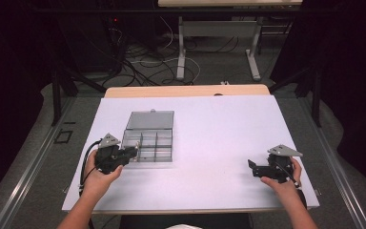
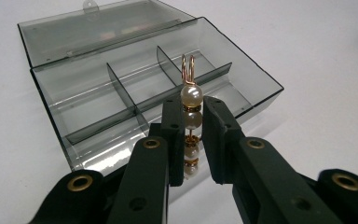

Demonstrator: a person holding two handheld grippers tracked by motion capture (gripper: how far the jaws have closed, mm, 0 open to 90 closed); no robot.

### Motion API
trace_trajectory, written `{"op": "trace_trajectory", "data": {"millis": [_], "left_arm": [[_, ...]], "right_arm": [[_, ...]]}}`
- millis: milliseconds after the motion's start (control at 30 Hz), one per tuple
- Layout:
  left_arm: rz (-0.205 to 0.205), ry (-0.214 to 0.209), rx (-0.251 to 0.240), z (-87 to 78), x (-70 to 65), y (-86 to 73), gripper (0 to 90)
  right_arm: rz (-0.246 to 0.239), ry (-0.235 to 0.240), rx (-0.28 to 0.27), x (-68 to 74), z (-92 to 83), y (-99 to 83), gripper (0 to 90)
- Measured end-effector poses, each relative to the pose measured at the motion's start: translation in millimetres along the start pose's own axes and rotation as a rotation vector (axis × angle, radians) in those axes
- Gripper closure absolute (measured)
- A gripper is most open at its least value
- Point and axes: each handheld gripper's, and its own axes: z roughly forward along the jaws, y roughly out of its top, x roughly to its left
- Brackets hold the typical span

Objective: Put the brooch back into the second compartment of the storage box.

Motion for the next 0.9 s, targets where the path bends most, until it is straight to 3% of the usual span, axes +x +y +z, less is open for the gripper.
{"op": "trace_trajectory", "data": {"millis": [200,600,900], "left_arm": [[0.050,0.019,-0.002,-2.5,3.2,2.6,80.0],[0.083,0.057,-0.028,-2.7,6.3,6.1,80.0],[0.115,0.073,-0.009,1.4,9.3,12.9,80.0]], "right_arm": [[0.003,-0.001,0.003,0.7,0.1,-0.1,2.5],[0.002,-0.002,0.004,0.8,0.5,-0.1,2.5],[0.005,-0.005,0.005,1.1,0.5,-0.2,2.5]]}}
